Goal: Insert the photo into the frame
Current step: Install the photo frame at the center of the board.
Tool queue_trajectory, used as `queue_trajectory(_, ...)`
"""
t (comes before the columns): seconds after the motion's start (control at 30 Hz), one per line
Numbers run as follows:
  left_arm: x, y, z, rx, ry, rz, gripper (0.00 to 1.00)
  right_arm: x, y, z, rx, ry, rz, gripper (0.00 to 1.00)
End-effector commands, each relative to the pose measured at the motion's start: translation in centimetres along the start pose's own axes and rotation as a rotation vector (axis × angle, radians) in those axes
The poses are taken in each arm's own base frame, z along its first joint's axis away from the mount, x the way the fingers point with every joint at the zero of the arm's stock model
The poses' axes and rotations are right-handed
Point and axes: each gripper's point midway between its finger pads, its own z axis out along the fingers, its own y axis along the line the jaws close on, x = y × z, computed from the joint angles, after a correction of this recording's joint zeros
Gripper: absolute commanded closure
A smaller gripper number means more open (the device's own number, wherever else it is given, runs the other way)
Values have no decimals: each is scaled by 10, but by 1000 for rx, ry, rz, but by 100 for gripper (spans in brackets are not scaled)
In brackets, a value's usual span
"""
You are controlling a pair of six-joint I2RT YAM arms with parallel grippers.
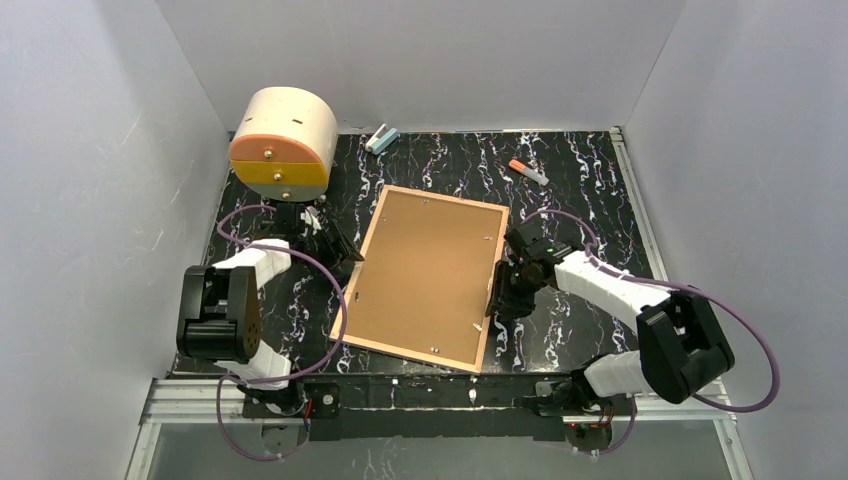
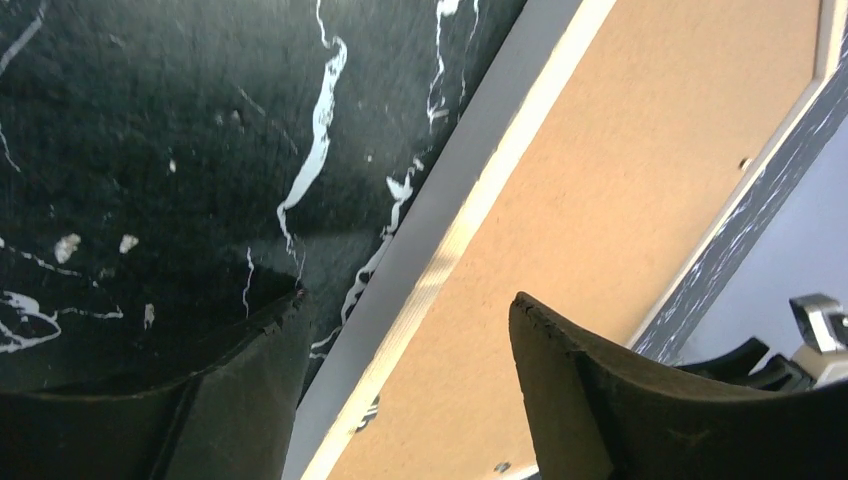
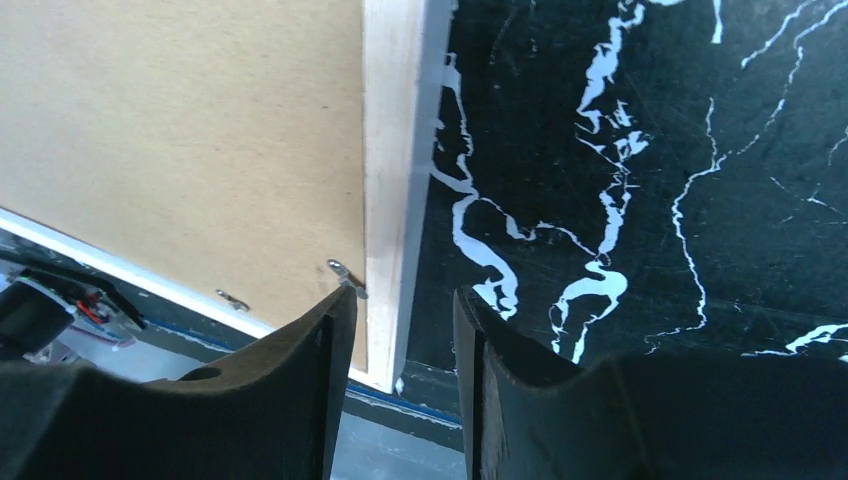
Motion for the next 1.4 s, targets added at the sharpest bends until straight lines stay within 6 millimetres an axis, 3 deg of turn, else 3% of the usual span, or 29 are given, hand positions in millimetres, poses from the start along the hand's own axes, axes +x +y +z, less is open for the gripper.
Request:
queue_trajectory(0.0,38,18,-10,-38,132,35,30,0,-7,7,32,0,27,49)
queue_trajectory(0.1,50,17,-7,-9,193,36,30,0,-1,17,-16,25,3,48)
queue_trajectory(0.2,56,13,-2,15,233,26,36,-12,9,24,-58,9,-40,47)
queue_trajectory(0.43,64,-6,10,94,278,-27,69,-70,40,34,-197,-99,-88,50)
queue_trajectory(0.57,60,-14,10,111,257,-23,72,-102,55,35,-201,-164,-134,51)
queue_trajectory(0.73,62,-8,12,89,245,-8,76,-132,55,32,-150,-226,-162,49)
queue_trajectory(0.87,66,2,14,48,251,18,79,-129,31,26,-19,-234,-99,37)
queue_trajectory(1.0,69,12,15,-20,258,81,81,-109,4,18,86,-224,1,32)
queue_trajectory(1.2,76,23,18,-119,268,165,83,-87,-9,12,106,-210,74,37)
queue_trajectory(1.37,76,36,18,-207,260,155,88,-83,-24,13,171,-224,119,48)
